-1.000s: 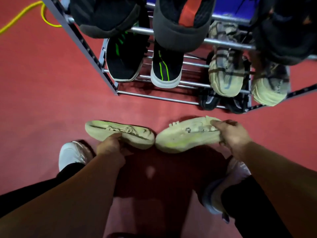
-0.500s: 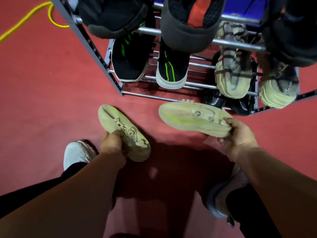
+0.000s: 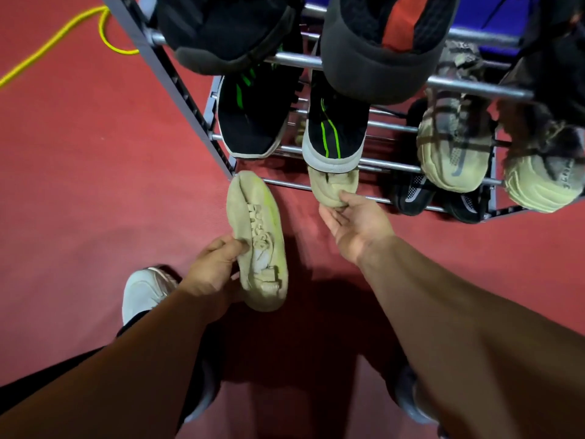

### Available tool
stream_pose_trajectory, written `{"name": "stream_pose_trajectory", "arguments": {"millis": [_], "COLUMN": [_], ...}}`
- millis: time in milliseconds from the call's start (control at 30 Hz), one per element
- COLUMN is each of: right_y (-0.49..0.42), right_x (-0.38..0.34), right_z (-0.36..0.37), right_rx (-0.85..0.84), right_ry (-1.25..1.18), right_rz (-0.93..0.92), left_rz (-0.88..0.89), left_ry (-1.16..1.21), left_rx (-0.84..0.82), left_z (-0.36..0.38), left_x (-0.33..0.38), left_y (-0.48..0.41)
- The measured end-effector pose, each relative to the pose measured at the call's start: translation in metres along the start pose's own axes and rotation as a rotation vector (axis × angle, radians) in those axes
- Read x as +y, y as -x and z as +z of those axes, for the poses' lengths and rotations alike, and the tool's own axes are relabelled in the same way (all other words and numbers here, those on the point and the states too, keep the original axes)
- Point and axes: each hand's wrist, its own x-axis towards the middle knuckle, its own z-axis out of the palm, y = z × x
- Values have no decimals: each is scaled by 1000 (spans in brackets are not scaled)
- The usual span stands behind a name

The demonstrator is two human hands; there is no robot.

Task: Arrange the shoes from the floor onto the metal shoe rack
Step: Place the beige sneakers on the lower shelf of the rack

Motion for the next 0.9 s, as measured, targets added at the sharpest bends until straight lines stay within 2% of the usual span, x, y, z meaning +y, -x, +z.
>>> {"name": "stream_pose_trajectory", "arguments": {"millis": [133,267,367,600,667,733,800,900], "right_y": [-15,-23,-20,-18,-14,-8,-3,3], "right_x": [-4,-7,-5,-7,-4,4,15,30], "right_z": [16,15,11,6,3,-2,-10,-16], "right_rx": [43,124,128,139,126,54,-95,-313], "right_ry": [-44,121,177,102,226,529,777,855], "right_rz": [-35,-27,6,-46,-23,53,200,404], "left_rz": [32,81,87,59,55,64,68,89], "left_ry": [66,107,142,170,176,188,212,217], "left_rx": [-66,-108,-125,-129,-105,-103,-99,-93], "left_z": [5,9,8,-2,-2,2,8,14], "left_x": [16,23,24,12,12,13,15,18], "left_y": [-8,-18,-20,-18,-20,-20,-20,-20]}}
